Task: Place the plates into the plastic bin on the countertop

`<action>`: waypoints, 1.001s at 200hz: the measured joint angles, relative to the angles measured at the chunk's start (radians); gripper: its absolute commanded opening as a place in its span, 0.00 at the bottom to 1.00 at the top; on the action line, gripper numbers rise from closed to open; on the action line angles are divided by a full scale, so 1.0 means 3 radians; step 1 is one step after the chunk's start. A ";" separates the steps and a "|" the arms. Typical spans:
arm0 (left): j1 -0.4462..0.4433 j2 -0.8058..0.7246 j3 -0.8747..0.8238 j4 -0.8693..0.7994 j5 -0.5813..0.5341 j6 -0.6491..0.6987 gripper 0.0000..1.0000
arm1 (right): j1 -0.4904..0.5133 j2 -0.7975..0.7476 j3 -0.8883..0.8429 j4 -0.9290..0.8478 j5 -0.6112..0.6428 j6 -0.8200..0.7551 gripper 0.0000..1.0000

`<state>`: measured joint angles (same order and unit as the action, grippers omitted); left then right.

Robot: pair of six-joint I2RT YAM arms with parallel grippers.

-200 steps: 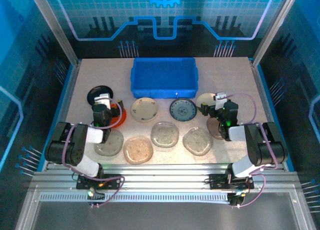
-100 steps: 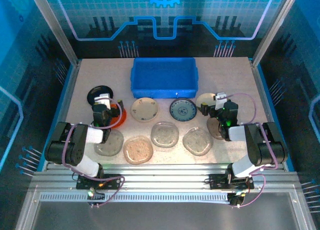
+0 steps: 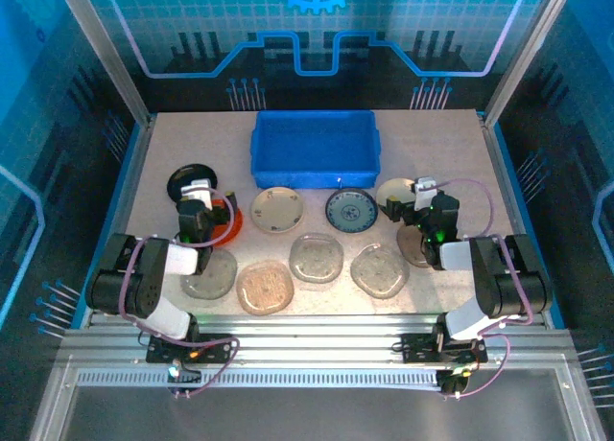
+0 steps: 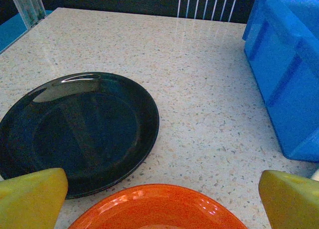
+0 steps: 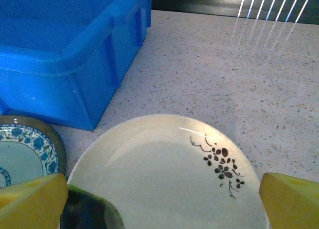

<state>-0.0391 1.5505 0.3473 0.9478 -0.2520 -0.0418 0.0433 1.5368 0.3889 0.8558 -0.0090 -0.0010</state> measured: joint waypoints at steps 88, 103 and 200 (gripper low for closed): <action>-0.0009 -0.0015 0.0011 -0.0046 -0.0003 0.0013 0.99 | 0.0019 -0.0006 0.0000 -0.0013 0.0043 -0.0005 1.00; -0.0051 -0.0139 0.0060 -0.0273 -0.0014 0.0069 1.00 | 0.0090 -0.0090 0.0008 -0.0142 0.0189 -0.0031 1.00; -0.0153 -0.1071 0.1227 -0.2510 -0.0088 -0.0744 0.99 | 0.0782 -0.1071 0.0895 -0.1873 0.1331 0.0459 1.00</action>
<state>-0.0849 1.2293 0.7155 0.1947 -0.2783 -0.2649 0.2779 1.2156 0.6575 0.2939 0.3904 0.1368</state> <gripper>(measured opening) 0.995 0.997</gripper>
